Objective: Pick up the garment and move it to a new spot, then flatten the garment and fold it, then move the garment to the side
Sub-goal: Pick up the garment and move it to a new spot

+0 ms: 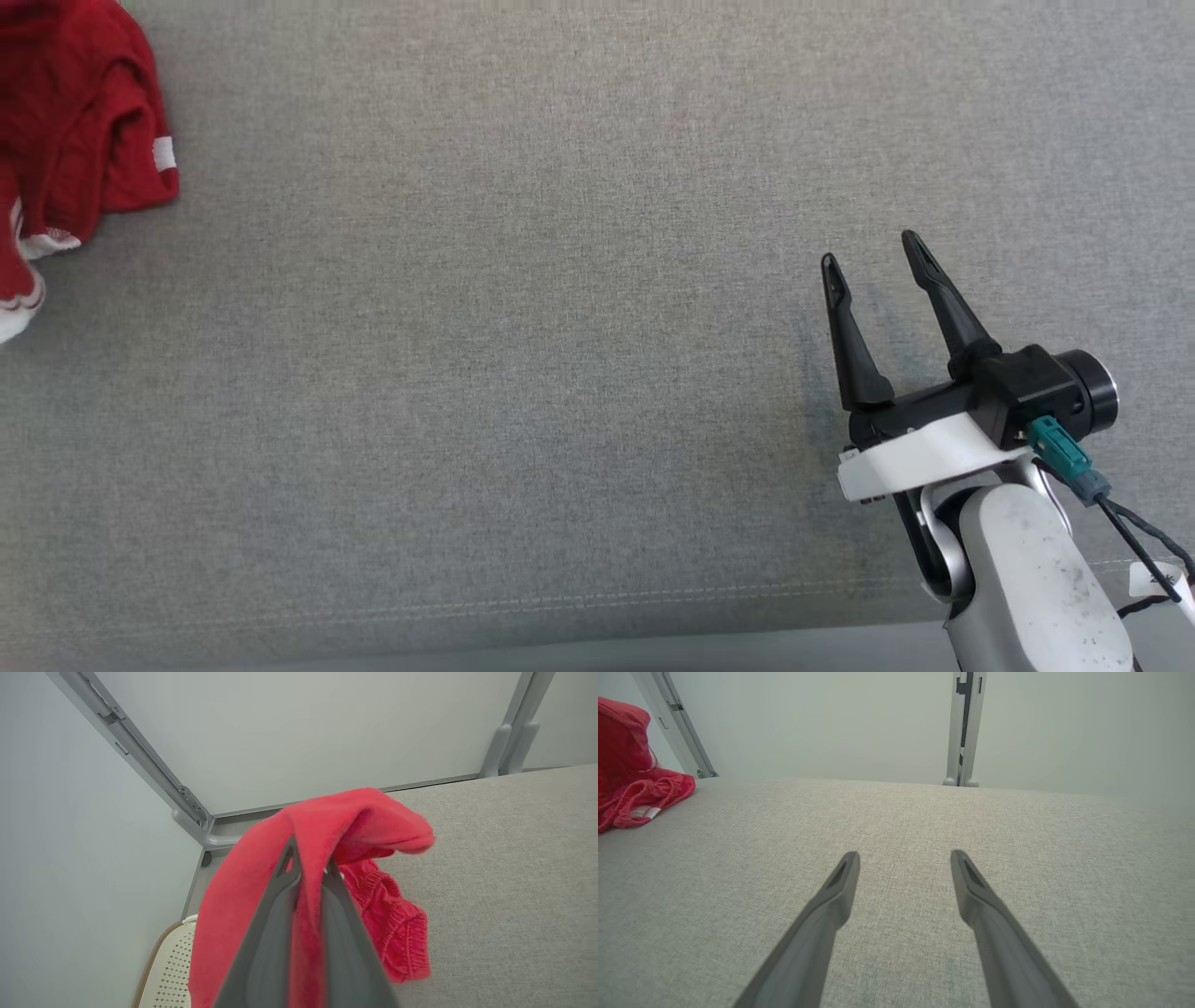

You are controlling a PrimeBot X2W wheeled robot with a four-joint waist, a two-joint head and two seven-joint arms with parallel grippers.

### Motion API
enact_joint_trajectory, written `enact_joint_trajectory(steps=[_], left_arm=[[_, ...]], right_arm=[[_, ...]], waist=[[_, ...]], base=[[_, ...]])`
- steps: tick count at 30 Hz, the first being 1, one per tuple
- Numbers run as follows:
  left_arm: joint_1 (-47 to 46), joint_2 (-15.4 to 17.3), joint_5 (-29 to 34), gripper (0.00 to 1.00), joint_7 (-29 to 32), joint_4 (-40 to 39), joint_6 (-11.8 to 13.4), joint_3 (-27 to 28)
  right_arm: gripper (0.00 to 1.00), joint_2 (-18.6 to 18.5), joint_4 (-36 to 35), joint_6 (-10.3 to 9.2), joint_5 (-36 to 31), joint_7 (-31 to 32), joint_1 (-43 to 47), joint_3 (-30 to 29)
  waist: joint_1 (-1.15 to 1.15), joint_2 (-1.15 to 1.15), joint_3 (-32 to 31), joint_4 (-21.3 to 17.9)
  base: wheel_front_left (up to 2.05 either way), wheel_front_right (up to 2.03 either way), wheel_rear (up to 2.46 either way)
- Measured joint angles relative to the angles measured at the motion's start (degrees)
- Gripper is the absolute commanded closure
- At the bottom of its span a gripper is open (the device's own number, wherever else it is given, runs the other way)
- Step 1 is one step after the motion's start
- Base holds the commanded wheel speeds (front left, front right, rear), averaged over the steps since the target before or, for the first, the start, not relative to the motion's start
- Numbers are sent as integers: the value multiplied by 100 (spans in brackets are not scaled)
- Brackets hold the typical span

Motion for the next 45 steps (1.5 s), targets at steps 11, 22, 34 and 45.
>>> enact_joint_trajectory(steps=[11,22,34,45], left_arm=[[-35,-159,-88,100,256,-902,-42,-400],[-390,-1300,-141,100,285,-1087,63,-1080],[-649,-2731,-44,100,-123,-836,452,-1578],[-286,-3052,-318,100,-464,-129,506,-1581]], right_arm=[[0,11,247,0,179,-76,219,-5],[0,15,358,0,458,-108,388,68],[0,14,307,0,653,-109,444,122],[0,14,256,0,766,-109,461,187]], waist=[[0,0,-688,-75],[0,0,-1200,-584],[0,0,-1434,-1215],[0,0,-1400,-1541]], base=[[0,0,0],[0,0,0],[0,0,0],[0,0,0]])
